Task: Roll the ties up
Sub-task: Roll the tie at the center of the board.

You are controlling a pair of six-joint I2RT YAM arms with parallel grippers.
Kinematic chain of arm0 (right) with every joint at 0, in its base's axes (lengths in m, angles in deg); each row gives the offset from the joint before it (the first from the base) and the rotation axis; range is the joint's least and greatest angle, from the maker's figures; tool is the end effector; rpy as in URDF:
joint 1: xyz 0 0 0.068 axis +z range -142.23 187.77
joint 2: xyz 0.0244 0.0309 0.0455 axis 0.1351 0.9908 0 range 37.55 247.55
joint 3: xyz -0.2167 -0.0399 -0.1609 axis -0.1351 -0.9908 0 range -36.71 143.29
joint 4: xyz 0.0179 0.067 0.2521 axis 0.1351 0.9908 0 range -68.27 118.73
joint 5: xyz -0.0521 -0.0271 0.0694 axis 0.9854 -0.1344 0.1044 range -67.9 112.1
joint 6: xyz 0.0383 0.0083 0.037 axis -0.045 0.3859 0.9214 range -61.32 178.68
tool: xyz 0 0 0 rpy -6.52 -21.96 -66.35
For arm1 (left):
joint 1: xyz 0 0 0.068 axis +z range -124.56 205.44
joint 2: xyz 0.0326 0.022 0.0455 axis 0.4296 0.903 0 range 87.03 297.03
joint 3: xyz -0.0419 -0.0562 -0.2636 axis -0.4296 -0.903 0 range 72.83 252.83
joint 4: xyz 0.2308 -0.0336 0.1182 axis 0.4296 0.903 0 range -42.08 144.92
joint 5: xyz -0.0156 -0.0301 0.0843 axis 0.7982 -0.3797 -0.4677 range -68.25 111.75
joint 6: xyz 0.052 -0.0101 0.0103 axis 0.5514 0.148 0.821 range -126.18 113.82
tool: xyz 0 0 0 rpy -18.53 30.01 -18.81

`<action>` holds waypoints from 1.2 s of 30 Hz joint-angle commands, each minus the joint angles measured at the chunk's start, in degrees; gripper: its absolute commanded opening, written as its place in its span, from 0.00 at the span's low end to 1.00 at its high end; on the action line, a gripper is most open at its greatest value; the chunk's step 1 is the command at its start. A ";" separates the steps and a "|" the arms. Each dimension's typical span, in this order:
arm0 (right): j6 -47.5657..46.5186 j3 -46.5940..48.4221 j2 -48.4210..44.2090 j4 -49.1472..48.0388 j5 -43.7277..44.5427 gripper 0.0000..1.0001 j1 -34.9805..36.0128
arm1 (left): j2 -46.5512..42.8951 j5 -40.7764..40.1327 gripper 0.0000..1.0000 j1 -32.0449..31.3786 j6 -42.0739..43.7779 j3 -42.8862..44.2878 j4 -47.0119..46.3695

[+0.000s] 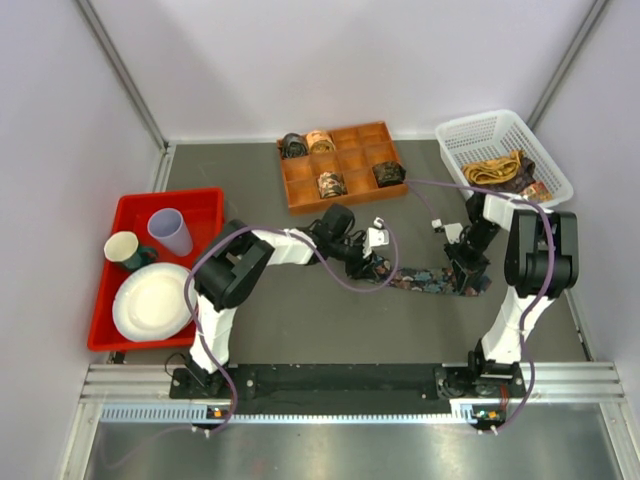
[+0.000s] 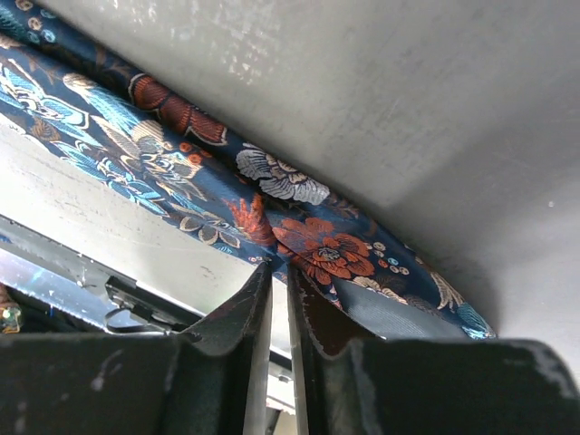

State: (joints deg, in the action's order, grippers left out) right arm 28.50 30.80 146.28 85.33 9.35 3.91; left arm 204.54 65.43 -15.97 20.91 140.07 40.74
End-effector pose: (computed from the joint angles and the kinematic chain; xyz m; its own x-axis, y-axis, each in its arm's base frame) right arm 0.3006 -0.0124 0.1421 -0.8951 -0.4311 0.1138 -0.3795 0.8706 0.3130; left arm 0.2968 -0.2945 0.1292 -0.0661 0.4974 -0.8650 0.9960 -0.0200 -0.0876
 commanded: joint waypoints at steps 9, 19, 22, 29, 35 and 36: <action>-2.79 2.63 3.51 -15.60 7.31 0.10 -0.36 | 1.84 3.79 0.10 3.61 2.26 -1.50 10.51; -1.64 6.84 3.51 -12.10 2.31 0.13 -0.89 | 2.02 -15.54 0.07 -1.04 4.19 -5.72 15.87; -0.06 10.00 0.53 -5.96 -5.59 0.25 -1.94 | 2.28 -18.45 0.07 -3.32 5.77 -6.16 17.29; 8.45 12.65 -5.19 3.29 -33.34 0.46 -2.56 | 5.35 -23.99 0.07 -8.07 5.78 -3.01 20.27; 19.70 8.35 -3.79 -7.77 -43.66 0.47 0.59 | 8.17 -25.13 0.07 -8.51 4.38 2.00 24.40; 22.06 7.39 -3.26 -9.26 -44.37 0.47 1.39 | 8.43 -25.40 0.07 -8.51 4.37 2.45 25.19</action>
State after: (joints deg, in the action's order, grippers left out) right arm 41.88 40.48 142.61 83.49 -24.55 2.44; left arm 203.69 50.43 -23.14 24.28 144.36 50.69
